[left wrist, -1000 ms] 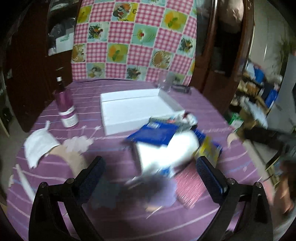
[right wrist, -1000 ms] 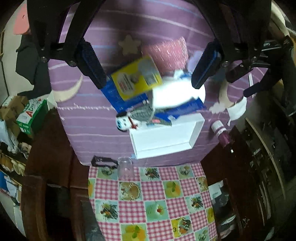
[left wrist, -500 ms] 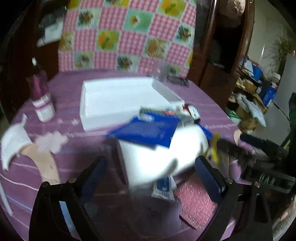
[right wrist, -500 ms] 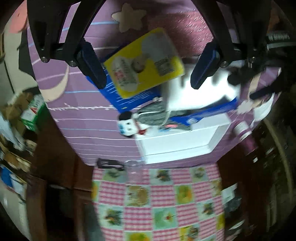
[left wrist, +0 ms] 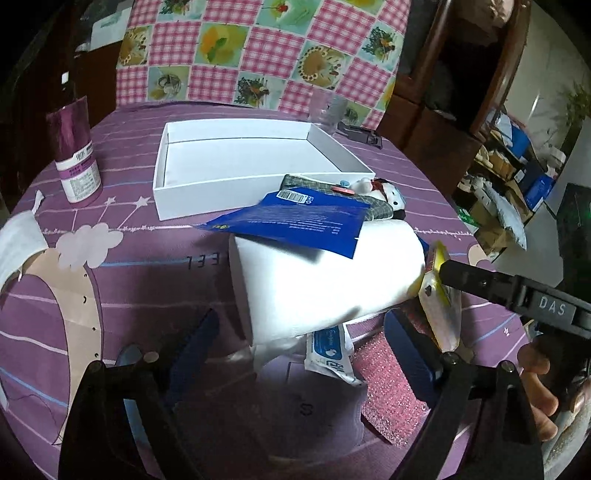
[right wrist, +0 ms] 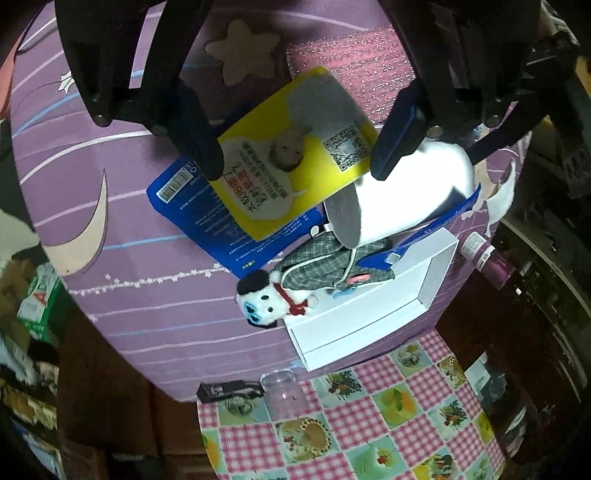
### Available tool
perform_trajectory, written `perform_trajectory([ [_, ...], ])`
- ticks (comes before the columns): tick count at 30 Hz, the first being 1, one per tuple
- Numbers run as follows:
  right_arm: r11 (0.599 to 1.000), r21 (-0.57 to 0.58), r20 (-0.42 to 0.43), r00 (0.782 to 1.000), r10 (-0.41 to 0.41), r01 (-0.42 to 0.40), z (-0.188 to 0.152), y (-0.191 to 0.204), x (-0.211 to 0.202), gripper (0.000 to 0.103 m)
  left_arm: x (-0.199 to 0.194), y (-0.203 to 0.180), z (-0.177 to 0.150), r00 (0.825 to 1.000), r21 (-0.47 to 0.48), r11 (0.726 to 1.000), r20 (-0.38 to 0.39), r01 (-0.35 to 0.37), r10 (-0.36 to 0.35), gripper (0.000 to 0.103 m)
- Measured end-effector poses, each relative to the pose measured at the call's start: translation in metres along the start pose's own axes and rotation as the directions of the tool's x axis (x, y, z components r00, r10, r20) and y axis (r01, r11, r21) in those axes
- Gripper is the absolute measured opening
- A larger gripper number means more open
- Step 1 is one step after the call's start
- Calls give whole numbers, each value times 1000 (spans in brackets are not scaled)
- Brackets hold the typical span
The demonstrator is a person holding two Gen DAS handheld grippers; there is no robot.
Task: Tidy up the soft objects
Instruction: 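Lift the yellow package with the right tool and hold it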
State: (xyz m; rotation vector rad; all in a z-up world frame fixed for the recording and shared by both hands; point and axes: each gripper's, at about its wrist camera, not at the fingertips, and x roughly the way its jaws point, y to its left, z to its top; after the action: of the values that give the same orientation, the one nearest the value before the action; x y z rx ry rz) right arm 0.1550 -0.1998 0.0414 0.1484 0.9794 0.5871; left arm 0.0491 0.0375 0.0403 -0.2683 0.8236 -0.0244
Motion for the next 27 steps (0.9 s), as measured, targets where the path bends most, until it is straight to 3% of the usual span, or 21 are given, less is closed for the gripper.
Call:
perform_trajectory([
  [9,988,112,-49,992,115,-109,10,-27,2,82,5,14,1,997,-106,993,-57,46,-52,92],
  [15,988,134,-83,992,94,-82,9,-28,10,82,4,10,-1,996,-82,996,-74,34,-40,92],
  [27,980,183,-112,988,105,-83,1,-27,20,84,6,-11,-7,992,27,998,-106,-65,68,92],
])
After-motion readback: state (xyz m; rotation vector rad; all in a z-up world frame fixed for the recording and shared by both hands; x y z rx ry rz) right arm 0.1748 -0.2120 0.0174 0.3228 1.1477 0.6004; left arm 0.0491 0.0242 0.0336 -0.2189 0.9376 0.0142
